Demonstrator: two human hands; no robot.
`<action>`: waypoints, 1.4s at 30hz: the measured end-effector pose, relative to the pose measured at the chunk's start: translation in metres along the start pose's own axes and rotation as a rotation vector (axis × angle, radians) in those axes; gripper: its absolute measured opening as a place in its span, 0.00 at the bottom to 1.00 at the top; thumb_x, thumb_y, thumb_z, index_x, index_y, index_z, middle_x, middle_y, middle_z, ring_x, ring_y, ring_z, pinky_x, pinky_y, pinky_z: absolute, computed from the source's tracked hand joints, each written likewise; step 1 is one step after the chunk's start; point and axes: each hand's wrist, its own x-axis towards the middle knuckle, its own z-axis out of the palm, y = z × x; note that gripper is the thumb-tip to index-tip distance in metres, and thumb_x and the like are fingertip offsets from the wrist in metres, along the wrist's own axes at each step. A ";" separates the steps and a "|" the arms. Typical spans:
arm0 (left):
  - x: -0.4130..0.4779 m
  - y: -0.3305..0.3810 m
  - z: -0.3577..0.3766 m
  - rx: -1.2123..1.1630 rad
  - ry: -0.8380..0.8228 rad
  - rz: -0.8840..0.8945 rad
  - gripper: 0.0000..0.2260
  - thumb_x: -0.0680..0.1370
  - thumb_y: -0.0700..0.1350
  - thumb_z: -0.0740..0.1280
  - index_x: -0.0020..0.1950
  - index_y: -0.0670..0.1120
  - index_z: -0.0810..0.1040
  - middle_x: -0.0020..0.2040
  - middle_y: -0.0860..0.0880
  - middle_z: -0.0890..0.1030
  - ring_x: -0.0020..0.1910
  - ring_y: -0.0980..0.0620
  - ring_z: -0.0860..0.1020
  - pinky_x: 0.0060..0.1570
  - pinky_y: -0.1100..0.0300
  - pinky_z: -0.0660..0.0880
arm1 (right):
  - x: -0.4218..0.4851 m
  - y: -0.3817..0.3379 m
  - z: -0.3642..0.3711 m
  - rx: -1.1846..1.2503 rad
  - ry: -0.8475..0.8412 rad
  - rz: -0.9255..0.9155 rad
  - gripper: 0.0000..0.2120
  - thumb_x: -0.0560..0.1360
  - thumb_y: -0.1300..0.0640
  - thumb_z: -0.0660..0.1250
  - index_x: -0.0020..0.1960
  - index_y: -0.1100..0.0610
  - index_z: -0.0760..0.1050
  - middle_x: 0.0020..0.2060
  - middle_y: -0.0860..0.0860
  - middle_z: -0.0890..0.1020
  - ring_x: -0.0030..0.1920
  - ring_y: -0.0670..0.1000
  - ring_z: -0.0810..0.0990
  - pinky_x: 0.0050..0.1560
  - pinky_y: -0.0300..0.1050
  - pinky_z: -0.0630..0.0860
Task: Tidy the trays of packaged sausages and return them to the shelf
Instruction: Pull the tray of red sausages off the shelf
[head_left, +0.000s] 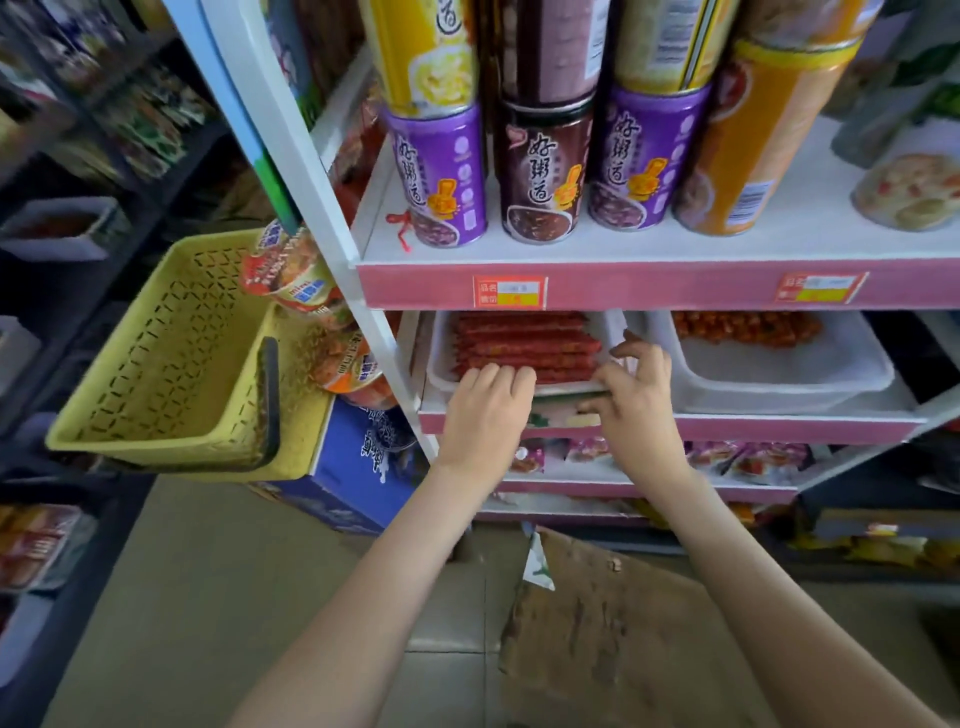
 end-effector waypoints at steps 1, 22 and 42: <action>-0.003 0.001 -0.005 -0.019 0.007 -0.002 0.11 0.65 0.32 0.55 0.36 0.42 0.74 0.29 0.47 0.74 0.30 0.46 0.73 0.31 0.57 0.67 | -0.002 -0.003 -0.003 0.010 -0.031 0.010 0.14 0.60 0.83 0.68 0.38 0.67 0.76 0.52 0.71 0.72 0.56 0.73 0.71 0.40 0.14 0.60; -0.029 -0.038 -0.018 -1.137 -0.476 -1.041 0.49 0.66 0.60 0.76 0.77 0.46 0.53 0.74 0.48 0.63 0.72 0.49 0.63 0.71 0.49 0.62 | -0.007 0.005 -0.027 0.878 -0.473 0.816 0.54 0.65 0.41 0.71 0.78 0.46 0.39 0.78 0.45 0.49 0.76 0.44 0.52 0.75 0.51 0.55; -0.054 -0.002 -0.027 -1.530 -0.332 -1.029 0.34 0.74 0.36 0.71 0.74 0.55 0.62 0.62 0.56 0.76 0.52 0.66 0.78 0.41 0.69 0.76 | -0.050 -0.017 -0.047 0.981 -0.363 0.734 0.26 0.76 0.70 0.64 0.60 0.42 0.62 0.44 0.23 0.76 0.47 0.25 0.75 0.42 0.26 0.74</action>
